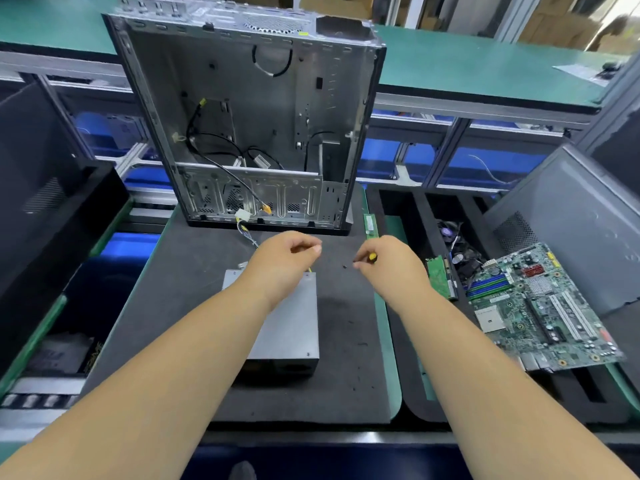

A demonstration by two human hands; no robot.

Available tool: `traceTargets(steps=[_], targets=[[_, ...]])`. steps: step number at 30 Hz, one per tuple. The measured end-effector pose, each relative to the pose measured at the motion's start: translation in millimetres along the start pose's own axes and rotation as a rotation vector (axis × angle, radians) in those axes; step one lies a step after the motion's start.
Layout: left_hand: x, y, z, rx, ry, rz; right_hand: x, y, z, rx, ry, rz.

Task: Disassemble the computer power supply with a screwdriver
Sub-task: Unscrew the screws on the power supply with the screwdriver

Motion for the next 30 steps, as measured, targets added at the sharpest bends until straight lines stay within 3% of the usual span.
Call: traceTargets(steps=[12, 21, 24, 30], targets=[[-54.0, -60.5, -23.8, -0.194, 0.165, -0.148, -63.9, 73.4, 11.9, 0.262, 0.339, -0.214], [-65.7, -65.9, -37.6, -0.239, 0.195, -0.224, -65.1, 76.2, 10.6, 0.203, 0.449, -0.247], [-63.2, -66.3, -38.6, -0.252, 0.205, -0.229, -59.8, 66.9, 6.6, 0.135, 0.43, -0.161], [-45.1, -62.0, -35.7, -0.226, 0.242, -0.16, -44.8, 35.0, -12.5, -0.229, 0.32, 0.047]])
Point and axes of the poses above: each hand's wrist, its own x-axis away from the middle knuckle, its own y-axis out of the palm, z = x × y, the point moved 2 cm from there along -x, towards the middle knuckle, and after that the axes turned 3 degrees about x, right-handed, at the moved point
